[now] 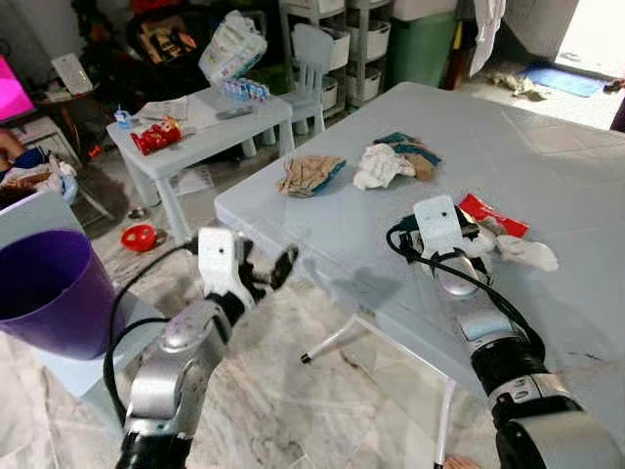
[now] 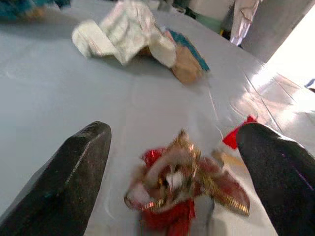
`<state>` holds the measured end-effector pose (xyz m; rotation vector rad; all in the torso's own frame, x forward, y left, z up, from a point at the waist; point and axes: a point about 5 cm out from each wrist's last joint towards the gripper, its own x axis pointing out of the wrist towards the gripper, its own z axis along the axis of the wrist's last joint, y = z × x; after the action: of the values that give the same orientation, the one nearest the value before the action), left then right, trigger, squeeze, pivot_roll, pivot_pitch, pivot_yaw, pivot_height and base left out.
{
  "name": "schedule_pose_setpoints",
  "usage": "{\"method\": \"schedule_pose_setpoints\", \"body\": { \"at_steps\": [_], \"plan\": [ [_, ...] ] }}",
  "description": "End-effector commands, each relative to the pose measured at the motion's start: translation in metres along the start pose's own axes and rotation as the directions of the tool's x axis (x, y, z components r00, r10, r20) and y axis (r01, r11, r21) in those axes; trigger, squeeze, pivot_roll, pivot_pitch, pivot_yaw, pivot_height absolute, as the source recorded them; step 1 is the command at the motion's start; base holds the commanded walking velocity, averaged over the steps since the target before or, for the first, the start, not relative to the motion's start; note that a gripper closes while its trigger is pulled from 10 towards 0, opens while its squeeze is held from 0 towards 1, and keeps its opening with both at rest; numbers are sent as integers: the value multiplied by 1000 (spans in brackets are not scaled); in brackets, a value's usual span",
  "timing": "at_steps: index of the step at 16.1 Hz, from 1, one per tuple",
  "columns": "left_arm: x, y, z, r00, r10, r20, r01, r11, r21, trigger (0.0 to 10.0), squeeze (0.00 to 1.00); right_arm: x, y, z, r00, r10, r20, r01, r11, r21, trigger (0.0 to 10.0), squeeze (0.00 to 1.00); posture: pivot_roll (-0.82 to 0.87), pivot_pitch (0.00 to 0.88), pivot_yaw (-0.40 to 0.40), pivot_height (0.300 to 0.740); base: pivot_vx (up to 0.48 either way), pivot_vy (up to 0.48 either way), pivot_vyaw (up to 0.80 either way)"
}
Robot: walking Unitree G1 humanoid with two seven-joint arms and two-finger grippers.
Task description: Picking trash to rubbish bin
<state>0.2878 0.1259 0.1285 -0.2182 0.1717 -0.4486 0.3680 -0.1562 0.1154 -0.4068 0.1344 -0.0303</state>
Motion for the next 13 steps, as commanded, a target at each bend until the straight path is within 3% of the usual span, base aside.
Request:
{"method": "schedule_pose_setpoints", "body": {
  "at_steps": [1,4,5,6,7,13],
  "plan": [
    [-1,-8,4,998,-67,-14,67,998,-3,10000,0,2,1,5,1000,-3,15,4,1000,-25,10000,0,114,53,50,740,0,0,0],
    [-5,-17,0,983,-166,-76,168,986,11,10000,0,1,2,-5,1000,-13,-17,13,999,-33,10000,0,113,59,58,740,0,0,0],
    [-4,-17,1,982,-169,-82,171,985,18,10000,0,0,5,-11,999,2,-46,-1,1000,9,10000,0,111,61,62,740,0,0,0],
    [-4,-17,1,981,-171,-86,173,985,18,10000,0,-1,7,-16,998,8,-70,-4,999,46,9294,0,109,61,63,740,0,0,0],
    [-4,-17,2,980,-174,-91,177,984,19,10000,0,-2,7,-19,997,12,-83,-6,997,71,0,0,109,61,63,740,0,0,0],
    [-2,-17,4,982,-171,-86,173,985,20,10000,0,-4,9,-22,996,35,-80,-19,983,184,0,0,99,59,60,740,0,0,0]
  ]
}}
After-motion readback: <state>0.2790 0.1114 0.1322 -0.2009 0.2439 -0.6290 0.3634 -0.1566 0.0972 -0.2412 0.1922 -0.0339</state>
